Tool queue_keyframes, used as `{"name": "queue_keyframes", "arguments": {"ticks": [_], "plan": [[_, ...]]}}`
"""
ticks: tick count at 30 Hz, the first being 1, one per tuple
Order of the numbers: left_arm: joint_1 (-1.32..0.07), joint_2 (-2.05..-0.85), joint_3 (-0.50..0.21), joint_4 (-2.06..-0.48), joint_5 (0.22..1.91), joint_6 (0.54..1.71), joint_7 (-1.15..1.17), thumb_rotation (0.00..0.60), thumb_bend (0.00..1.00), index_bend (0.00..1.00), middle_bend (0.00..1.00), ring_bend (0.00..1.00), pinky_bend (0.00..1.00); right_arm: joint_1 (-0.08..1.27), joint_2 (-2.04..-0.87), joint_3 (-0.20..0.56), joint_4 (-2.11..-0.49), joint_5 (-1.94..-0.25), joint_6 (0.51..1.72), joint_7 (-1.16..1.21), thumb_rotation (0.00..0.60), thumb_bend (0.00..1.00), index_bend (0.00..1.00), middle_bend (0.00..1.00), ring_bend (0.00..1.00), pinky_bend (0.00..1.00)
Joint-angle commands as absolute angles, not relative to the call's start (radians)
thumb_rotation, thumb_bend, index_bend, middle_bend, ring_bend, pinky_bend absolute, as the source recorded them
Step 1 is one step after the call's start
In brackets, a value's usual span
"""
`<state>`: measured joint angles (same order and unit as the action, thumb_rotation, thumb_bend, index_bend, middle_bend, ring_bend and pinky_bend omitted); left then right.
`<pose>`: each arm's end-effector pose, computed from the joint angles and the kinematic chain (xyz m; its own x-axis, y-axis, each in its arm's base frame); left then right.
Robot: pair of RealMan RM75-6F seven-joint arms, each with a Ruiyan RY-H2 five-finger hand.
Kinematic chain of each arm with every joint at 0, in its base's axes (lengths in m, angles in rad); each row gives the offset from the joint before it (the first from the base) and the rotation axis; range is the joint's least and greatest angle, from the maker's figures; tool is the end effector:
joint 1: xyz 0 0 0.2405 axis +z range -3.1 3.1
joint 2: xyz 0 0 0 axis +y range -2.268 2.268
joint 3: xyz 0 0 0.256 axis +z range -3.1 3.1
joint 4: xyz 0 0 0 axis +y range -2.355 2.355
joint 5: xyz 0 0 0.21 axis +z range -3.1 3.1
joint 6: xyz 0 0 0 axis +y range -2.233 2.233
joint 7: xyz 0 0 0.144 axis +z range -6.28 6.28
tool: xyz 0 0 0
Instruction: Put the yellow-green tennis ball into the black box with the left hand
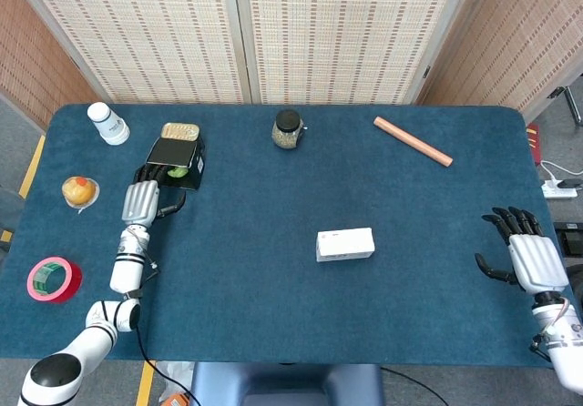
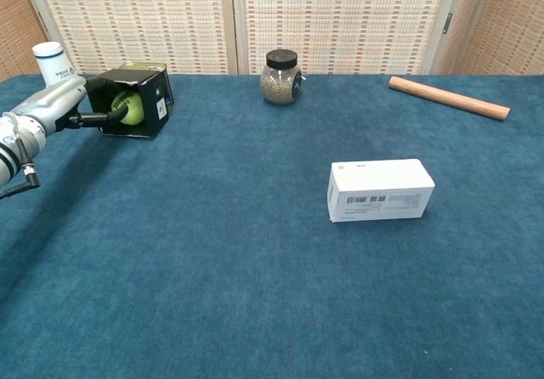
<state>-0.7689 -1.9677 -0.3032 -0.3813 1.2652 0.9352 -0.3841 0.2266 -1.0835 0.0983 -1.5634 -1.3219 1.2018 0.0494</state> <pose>-0.2592 0.4298 -0.0074 0.2086 0.0285 0.9776 0.9778 -0.0254 -0.2079 -0.3287 -0.2351 0.1579 0.3816 -0.1622 0.9100 -0.9174 0.0535 0.3943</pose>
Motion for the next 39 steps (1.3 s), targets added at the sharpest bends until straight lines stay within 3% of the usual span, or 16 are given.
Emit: {"name": "queue_keyframes", "arguments": {"ticks": [1, 6, 13, 39], "plan": [[-0.768, -1.964, -0.302, -0.385, 1.264, 0.936, -0.383, 0.134, 0.33, 0.12, 0.00, 0.00, 0.00, 0.225, -1.082, 0.098, -1.563, -1.324, 1.203, 0.054, 0.600, 0.33, 0.19, 0.10, 0.00, 0.00], [-0.763, -1.961, -0.301, -0.389, 1.260, 0.945, -0.368, 0.142, 0.33, 0.12, 0.00, 0.00, 0.00, 0.226, -1.080, 0.097, -1.561, -1.328, 1.203, 0.060, 0.600, 0.33, 0.19, 0.10, 0.00, 0.00], [-0.739, -1.958, -0.306, -0.404, 1.250, 0.997, -0.335, 0.103, 0.33, 0.18, 0.00, 0.00, 0.00, 0.226, -1.079, 0.096, -1.560, -1.329, 1.203, 0.063, 0.600, 0.33, 0.19, 0.10, 0.00, 0.00], [-0.626, -1.901, -0.279, -0.496, 1.252, 1.088, -0.310, 0.103, 0.33, 0.21, 0.00, 0.00, 0.00, 0.221, -1.076, 0.088, -1.570, -1.351, 1.217, 0.064, 0.600, 0.31, 0.18, 0.10, 0.00, 0.00]]}}
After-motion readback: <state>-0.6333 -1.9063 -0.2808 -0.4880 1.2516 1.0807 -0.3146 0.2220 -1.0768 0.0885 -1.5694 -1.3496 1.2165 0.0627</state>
